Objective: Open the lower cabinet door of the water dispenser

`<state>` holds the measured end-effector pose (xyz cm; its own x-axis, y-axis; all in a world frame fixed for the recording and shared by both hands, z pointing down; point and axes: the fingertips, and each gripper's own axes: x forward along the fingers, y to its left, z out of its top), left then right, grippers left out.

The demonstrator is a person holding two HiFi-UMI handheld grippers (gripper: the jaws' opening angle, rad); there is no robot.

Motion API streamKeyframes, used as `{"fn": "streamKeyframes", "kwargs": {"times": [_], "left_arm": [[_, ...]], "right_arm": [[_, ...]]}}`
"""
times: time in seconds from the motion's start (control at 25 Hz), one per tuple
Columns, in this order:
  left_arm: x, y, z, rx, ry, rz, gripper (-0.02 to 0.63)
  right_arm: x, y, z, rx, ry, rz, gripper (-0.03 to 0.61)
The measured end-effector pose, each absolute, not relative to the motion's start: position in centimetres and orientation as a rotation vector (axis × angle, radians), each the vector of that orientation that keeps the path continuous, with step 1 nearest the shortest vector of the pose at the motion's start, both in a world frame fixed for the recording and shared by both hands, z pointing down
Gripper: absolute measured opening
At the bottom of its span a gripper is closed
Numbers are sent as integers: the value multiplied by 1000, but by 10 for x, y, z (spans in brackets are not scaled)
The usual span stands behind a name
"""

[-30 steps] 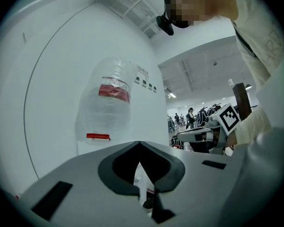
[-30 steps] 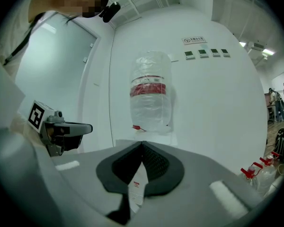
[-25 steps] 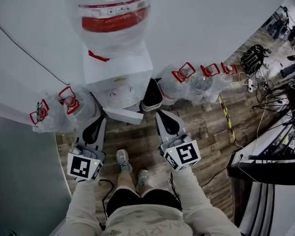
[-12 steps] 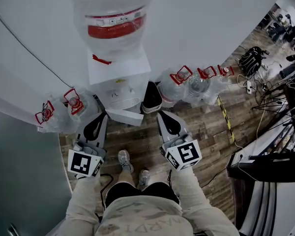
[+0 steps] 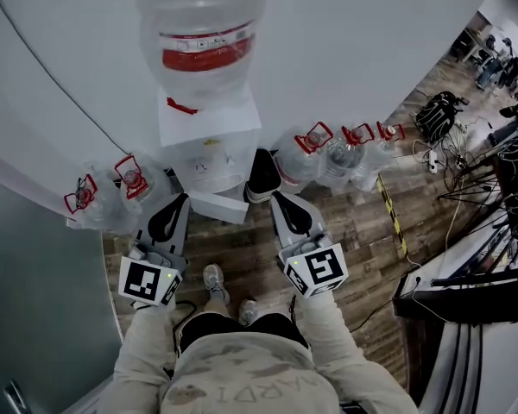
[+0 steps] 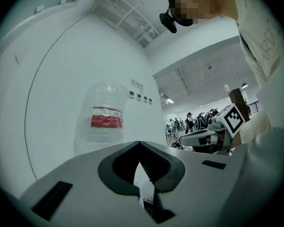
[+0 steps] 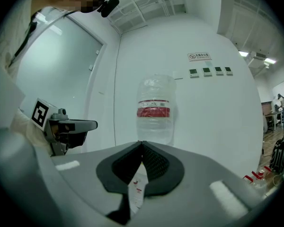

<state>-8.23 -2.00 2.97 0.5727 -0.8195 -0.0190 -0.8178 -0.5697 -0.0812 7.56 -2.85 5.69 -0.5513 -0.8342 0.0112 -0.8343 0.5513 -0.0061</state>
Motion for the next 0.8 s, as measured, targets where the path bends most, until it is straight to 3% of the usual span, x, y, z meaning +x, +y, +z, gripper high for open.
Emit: {"fn": "streamKeyframes", "kwargs": {"times": [0.8], "left_arm": [[-77,23,4,-2667,1442,30,2]], "right_arm": [[90,12,33,1528,-2760,-22,9]]}}
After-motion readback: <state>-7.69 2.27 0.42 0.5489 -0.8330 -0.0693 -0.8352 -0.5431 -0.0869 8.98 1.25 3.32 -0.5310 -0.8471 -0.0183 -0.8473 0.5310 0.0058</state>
